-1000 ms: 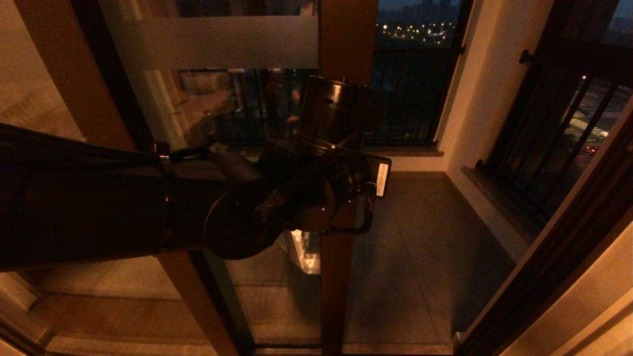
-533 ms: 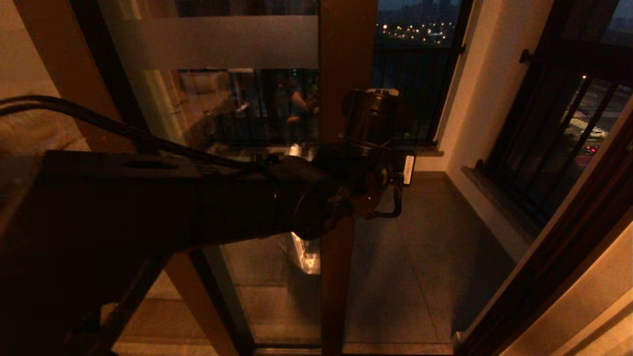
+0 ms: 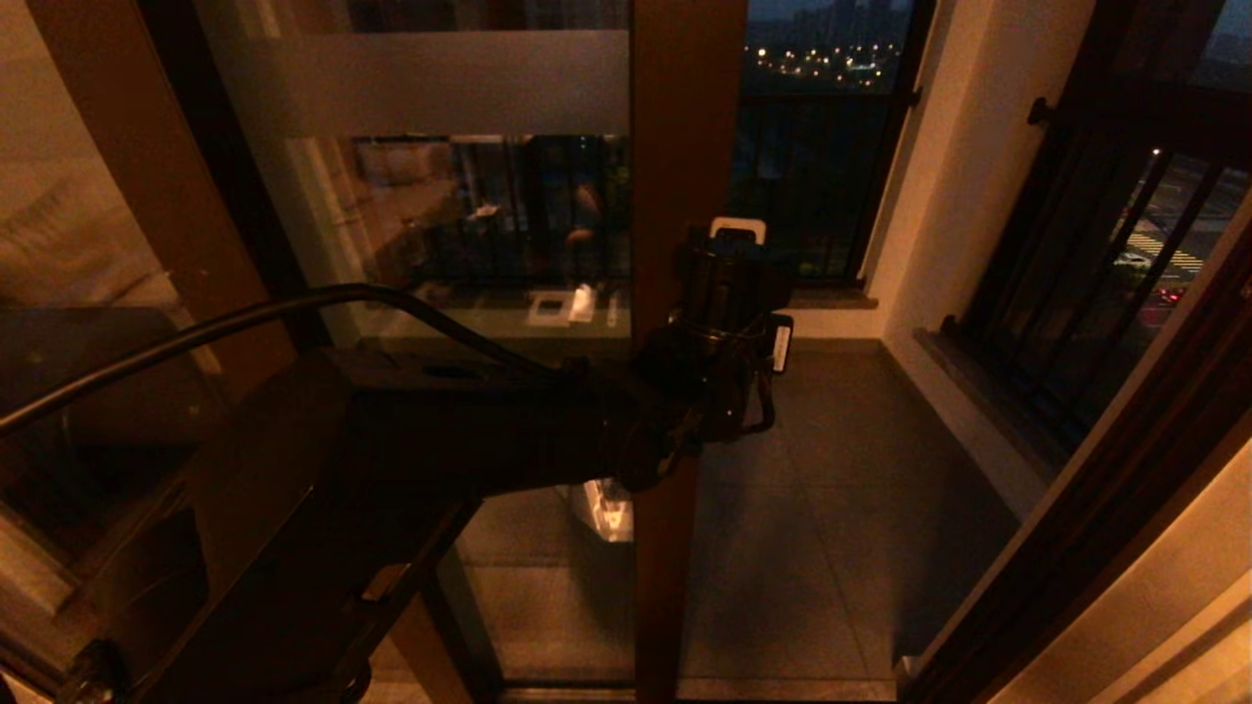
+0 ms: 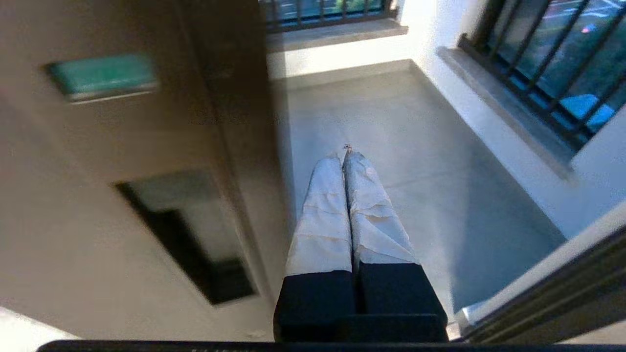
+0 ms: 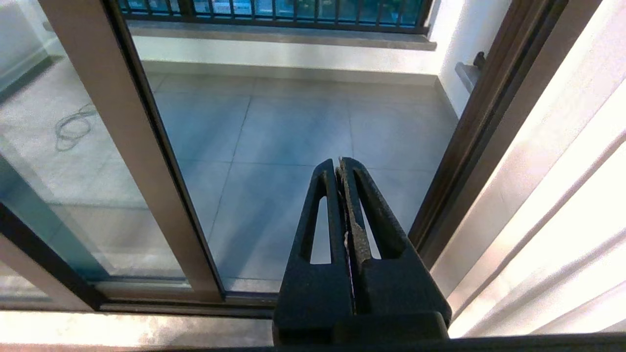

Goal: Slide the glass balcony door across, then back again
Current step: Open the slid door

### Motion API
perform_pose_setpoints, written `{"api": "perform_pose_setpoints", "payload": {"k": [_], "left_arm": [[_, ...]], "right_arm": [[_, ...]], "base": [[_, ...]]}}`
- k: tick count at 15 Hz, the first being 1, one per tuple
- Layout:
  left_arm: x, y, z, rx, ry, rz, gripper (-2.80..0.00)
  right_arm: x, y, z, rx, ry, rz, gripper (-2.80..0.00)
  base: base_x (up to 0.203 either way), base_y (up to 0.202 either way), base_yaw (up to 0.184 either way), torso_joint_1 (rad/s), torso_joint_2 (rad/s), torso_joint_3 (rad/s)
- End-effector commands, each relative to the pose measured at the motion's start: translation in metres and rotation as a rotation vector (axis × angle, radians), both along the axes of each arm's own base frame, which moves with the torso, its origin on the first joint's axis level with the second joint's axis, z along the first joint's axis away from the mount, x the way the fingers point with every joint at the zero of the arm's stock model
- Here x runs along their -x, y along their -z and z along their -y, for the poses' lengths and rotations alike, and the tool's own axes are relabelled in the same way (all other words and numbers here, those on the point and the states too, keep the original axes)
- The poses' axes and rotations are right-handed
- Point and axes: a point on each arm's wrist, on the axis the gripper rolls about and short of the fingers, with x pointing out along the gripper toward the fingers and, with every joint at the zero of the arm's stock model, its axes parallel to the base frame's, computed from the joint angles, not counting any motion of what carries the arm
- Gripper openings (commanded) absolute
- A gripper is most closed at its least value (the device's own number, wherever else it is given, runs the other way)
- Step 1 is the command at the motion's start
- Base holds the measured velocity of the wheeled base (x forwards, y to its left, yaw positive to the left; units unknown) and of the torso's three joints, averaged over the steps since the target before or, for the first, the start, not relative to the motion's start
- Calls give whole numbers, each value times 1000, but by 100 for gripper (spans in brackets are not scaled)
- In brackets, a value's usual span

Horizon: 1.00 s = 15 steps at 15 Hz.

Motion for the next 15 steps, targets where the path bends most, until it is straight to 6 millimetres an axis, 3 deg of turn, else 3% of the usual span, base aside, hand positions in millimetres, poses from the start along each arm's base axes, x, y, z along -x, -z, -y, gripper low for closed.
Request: {"api": "perform_pose_setpoints", "payload": {"k": [1, 5, 15], "left_arm": [[-8, 2, -7, -8, -29, 2, -280], [-22, -4, -25, -9, -97, 14, -280], [-29, -24, -49, -13, -177, 43, -280]], "right_arm": [[0, 1, 0, 1, -1, -3, -280], [0, 1, 0, 1, -1, -3, -280], [0, 1, 0, 1, -1, -3, -280]], "base": [[0, 0, 0, 0, 0, 0], [0, 0, 0, 0, 0, 0], [0, 0, 0, 0, 0, 0]]}}
